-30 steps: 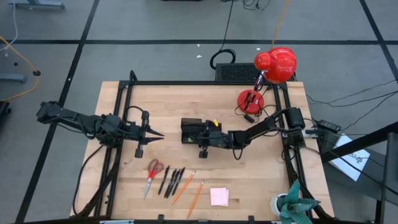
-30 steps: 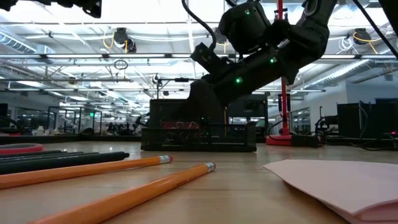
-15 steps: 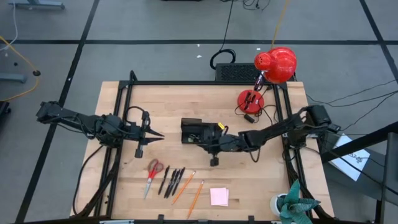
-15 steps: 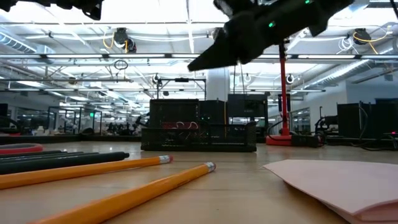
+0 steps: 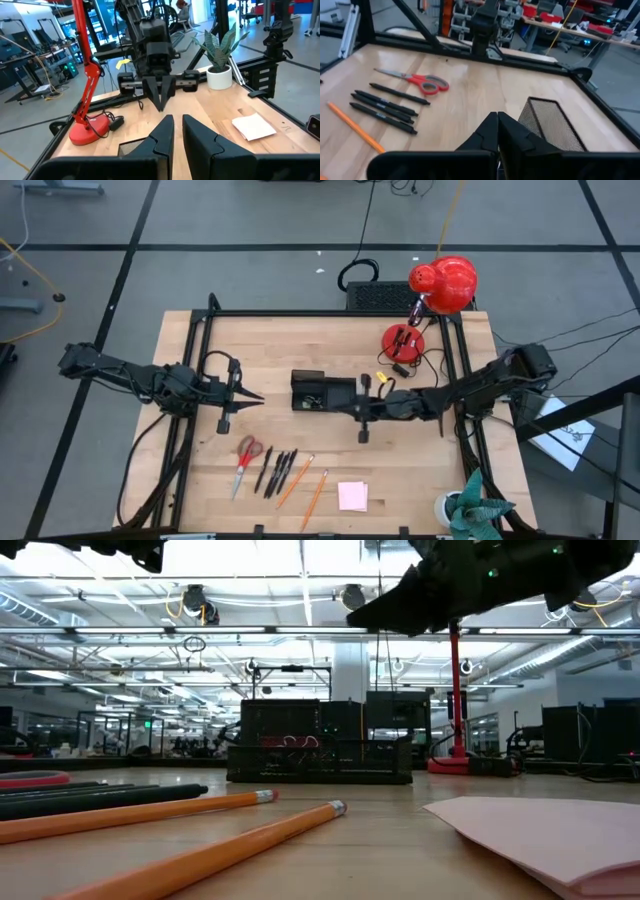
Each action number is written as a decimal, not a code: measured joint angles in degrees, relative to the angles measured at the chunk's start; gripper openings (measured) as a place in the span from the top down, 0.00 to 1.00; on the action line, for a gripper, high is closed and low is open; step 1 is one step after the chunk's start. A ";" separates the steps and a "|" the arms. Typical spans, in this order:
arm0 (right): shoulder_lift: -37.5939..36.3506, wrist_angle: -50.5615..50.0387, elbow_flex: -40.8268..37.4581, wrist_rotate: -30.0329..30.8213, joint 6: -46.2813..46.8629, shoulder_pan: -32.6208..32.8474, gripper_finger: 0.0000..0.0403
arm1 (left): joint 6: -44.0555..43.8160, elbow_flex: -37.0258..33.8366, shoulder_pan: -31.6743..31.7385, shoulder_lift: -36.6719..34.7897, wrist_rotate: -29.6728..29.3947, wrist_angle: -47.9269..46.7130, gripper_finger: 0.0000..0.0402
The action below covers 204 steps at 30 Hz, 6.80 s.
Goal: Pick and place office supplies into organizer
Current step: Put the left pencil into the desk organizer
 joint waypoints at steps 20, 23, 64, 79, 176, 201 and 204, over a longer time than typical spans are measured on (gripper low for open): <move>-10.07 0.10 -7.25 -3.11 -1.30 3.08 1.00 | -0.16 0.00 0.00 0.00 0.00 0.03 0.88; -10.16 0.82 -7.25 -3.16 -3.71 2.91 1.00 | -0.16 0.01 0.00 -0.01 0.01 0.03 0.88; -21.06 8.84 -19.54 -22.23 -4.69 -9.57 1.00 | -15.90 0.02 0.00 0.00 0.28 4.33 0.88; -36.64 17.62 -34.44 -23.80 2.85 -15.86 1.00 | -15.80 0.02 -1.49 1.46 -3.18 4.93 0.88; -37.48 19.67 -34.88 -29.91 4.14 -16.96 1.00 | -59.52 56.64 -6.28 82.60 10.88 -47.13 0.51; -37.46 19.65 -34.88 -29.80 5.20 -16.96 1.00 | -51.20 56.65 -3.78 84.94 5.52 -51.38 0.51; -37.48 19.65 -34.88 -29.78 5.21 -16.96 1.00 | -49.10 56.54 -3.17 84.98 1.83 -52.02 0.51</move>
